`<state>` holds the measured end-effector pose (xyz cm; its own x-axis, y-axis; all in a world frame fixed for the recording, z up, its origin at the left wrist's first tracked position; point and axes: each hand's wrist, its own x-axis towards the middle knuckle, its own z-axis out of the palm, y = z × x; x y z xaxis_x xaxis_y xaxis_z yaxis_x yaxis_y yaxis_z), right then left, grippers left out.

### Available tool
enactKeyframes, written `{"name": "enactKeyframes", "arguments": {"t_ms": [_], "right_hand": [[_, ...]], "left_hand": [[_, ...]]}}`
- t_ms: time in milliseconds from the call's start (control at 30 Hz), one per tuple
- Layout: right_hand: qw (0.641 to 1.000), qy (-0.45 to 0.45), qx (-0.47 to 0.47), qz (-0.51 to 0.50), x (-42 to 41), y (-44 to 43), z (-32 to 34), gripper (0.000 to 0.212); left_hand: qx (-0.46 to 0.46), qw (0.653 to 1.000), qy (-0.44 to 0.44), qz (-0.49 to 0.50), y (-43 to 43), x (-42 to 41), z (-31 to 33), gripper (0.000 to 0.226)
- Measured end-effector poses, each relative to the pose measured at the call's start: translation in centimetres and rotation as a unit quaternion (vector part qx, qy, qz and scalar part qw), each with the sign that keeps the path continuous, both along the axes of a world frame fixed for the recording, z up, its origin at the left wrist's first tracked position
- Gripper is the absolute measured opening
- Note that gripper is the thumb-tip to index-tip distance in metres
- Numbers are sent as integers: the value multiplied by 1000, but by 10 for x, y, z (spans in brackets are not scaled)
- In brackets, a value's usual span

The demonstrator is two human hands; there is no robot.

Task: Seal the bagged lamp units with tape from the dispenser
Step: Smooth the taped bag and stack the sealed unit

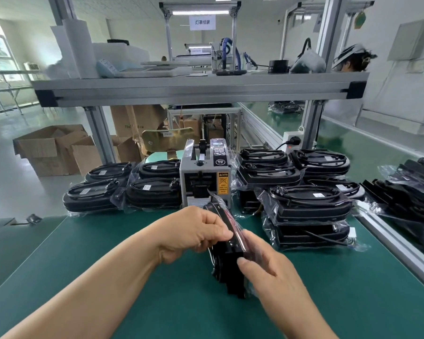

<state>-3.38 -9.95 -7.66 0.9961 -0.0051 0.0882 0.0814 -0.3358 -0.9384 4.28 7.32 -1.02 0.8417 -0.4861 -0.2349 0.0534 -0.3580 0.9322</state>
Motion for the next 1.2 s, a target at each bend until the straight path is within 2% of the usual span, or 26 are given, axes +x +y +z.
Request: {"name": "enactKeyframes", "arguments": {"t_ms": [167, 467, 633, 800, 1200], "right_hand": [[999, -22, -36, 7, 2, -3, -1, 50], [999, -22, -41, -23, 4, 4, -10, 52], [998, -25, -56, -33, 5, 3, -10, 52], [997, -29, -62, -30, 4, 3, -11, 52], [998, -33, -56, -25, 3, 2, -8, 52]], "left_hand": [[22, 999, -13, -20, -3, 2, 3, 19], [54, 997, -43, -43, -5, 8, 7, 14], [53, 995, -43, -70, -4, 10, 9, 22], [81, 993, -64, -65, -7, 10, 8, 17], [81, 993, -73, -53, -9, 10, 2, 26]]}}
